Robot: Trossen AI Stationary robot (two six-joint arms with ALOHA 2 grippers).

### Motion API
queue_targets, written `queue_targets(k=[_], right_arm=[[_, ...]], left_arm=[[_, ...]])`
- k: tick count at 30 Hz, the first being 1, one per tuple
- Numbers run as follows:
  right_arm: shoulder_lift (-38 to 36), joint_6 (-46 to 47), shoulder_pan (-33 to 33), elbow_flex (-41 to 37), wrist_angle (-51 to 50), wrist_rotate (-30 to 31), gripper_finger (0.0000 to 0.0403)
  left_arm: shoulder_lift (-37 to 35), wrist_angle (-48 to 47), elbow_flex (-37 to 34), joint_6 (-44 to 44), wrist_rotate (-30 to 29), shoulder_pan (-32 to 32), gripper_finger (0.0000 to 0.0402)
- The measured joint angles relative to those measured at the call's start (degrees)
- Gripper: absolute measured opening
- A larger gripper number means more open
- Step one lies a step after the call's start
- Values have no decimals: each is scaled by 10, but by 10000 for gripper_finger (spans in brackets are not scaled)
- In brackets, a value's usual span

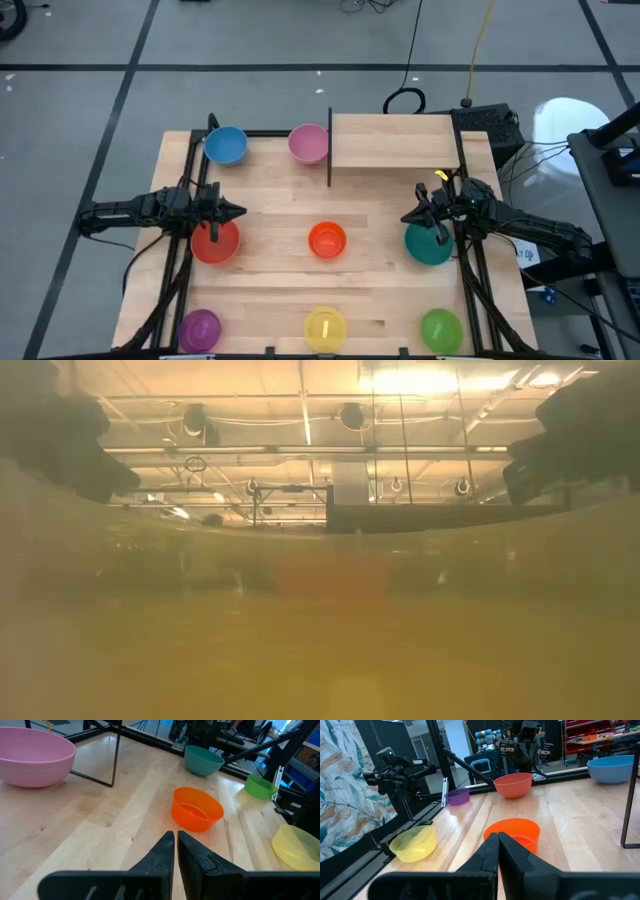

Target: Place and stack bowls onto a shelf

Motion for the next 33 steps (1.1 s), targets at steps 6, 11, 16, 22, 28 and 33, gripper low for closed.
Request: queue_targets(k=[6,11,16,22,28,33], right_arm=[[0,0,0,0,0,0,0],[0,-3,0,0,1,4,0],[0,-33,0,0,10,4,0],[0,-15,0,13,57,15,0],[2,-67,0,100,1,115,0],[37,-162,0,213,-138,201,0]], left_arm=[[0,0,0,0,0,0,26],[0,0,0,0,0,0,26],[0,0,0,0,0,0,26],[0,0,0,0,0,0,26],[0,0,0,0,0,0,26],[0,-1,0,0,-1,0,26]])
